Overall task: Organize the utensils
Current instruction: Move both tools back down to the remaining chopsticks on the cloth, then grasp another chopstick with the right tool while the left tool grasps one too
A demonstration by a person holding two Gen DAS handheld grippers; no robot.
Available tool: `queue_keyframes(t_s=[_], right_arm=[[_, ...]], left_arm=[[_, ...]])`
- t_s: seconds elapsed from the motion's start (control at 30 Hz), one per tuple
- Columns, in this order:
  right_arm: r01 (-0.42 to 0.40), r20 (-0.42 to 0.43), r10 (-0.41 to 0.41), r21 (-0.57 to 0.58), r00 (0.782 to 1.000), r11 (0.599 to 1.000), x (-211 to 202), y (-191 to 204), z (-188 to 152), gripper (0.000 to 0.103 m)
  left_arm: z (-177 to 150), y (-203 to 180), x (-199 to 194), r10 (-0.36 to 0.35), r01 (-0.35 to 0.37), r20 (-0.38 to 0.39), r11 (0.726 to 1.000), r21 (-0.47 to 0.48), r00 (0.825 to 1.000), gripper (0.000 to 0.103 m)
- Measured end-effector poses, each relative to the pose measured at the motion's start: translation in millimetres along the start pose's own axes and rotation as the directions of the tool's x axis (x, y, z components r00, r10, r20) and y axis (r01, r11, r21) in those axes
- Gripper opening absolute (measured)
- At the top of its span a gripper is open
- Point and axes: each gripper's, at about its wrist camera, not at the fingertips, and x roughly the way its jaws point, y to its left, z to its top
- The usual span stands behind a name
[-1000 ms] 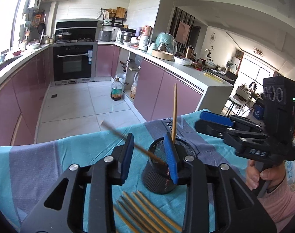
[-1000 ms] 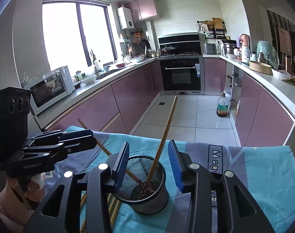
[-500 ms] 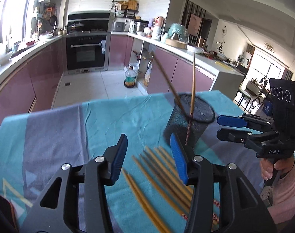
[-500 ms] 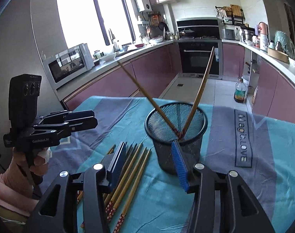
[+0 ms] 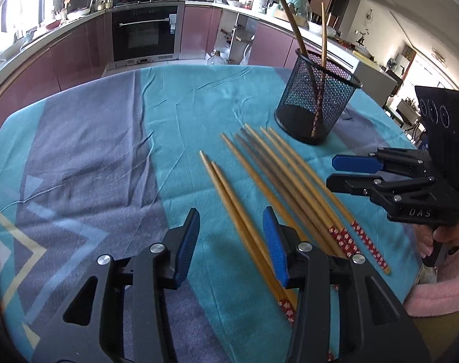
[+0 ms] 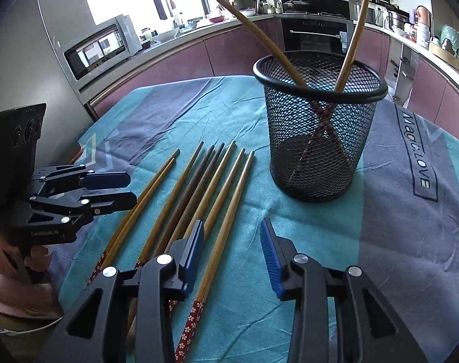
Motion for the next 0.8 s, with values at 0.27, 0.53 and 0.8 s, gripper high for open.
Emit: queue_keyframes(t_s=[0.27, 0.53, 0.8], right_arm=[[0.028, -0.014, -0.028, -0.012, 1.0, 1.0, 8, 3, -2, 0.036], [0.086, -0.024, -0.087, -0.041, 0.996, 0.995, 11, 4, -2, 0.032], [0.135, -0.012, -0.136, -0.072, 0.991, 0.988, 22, 11, 5, 0.025]], left_arm=[[-7, 3, 2, 0.012, -0.011, -0.026, 1.0, 0.013, 1.0, 0.037], [-8, 1, -2, 0.051, -0.049, -0.037, 0.998, 0.045, 0.998, 0.034], [1, 4, 7, 0.083, -0.082, -0.024, 0.996, 0.039, 0.996, 0.023]])
